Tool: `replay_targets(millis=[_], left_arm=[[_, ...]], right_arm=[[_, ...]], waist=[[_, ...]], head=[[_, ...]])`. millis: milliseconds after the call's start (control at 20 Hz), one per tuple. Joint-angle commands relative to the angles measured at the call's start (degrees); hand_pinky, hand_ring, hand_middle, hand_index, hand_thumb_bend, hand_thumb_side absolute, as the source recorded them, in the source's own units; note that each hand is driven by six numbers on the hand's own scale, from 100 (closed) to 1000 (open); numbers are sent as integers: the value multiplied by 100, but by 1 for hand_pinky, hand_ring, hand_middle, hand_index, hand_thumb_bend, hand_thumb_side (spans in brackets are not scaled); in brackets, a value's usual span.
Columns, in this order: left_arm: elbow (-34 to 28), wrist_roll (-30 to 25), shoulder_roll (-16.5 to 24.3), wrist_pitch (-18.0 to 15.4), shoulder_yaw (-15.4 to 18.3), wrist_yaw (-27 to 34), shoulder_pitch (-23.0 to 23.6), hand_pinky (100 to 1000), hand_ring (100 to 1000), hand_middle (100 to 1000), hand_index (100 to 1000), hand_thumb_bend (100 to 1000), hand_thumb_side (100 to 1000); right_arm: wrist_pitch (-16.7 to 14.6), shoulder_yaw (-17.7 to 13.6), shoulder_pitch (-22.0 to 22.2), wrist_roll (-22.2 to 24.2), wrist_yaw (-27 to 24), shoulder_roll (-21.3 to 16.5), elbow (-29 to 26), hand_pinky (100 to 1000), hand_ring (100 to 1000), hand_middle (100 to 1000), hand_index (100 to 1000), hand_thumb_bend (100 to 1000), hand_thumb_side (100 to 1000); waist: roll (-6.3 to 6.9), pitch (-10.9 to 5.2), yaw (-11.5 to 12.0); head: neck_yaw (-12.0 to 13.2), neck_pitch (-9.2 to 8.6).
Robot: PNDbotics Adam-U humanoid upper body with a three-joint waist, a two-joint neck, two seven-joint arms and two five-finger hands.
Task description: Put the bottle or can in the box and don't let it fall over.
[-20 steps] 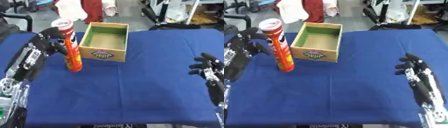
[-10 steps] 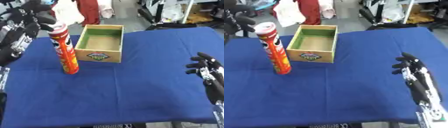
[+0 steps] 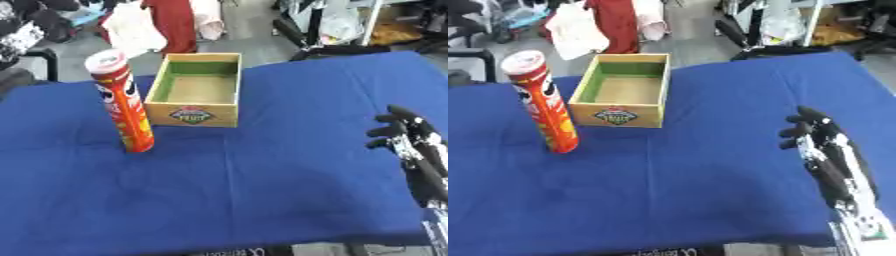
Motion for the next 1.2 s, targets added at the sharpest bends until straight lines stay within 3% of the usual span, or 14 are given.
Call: replay_targets(millis=[50, 300, 450, 950, 1200], left_arm=[[386, 65, 633, 36, -298, -278, -393, 906, 953, 974, 1000, 100, 791], [1100, 120, 1375, -360, -761, -735, -774, 914, 962, 979, 1000, 100, 799], [1202, 180, 1701, -614, -876, -990, -777, 915, 963, 980, 1000, 100, 826], [1684, 111, 1484, -1504, -961, -1881, -839, 890, 950, 979, 1000, 100, 952], [1892, 51, 1351, -1803, -1003, -2300, -877, 889, 950, 978, 1000, 100, 971]], right_arm=[[-10, -11, -47, 16, 15, -104, -54, 556, 640, 693, 834, 100, 440], [-4, 52, -96, 75, -25, -67, -62, 557, 640, 693, 834, 100, 441], [3, 88, -126, 111, -51, -51, -66, 556, 640, 693, 834, 100, 441], [4, 95, -132, 141, -84, -48, -67, 556, 640, 693, 834, 100, 441], [3, 97, -130, 150, -93, -46, -66, 556, 640, 693, 834, 100, 442]], waist=[[-20, -57, -26], [-55, -40, -183], [-68, -16, -264], [-78, -14, -273], [-81, -14, -270]], head=[[44, -10], [211, -10], [286, -10], [294, -10], [291, -10]])
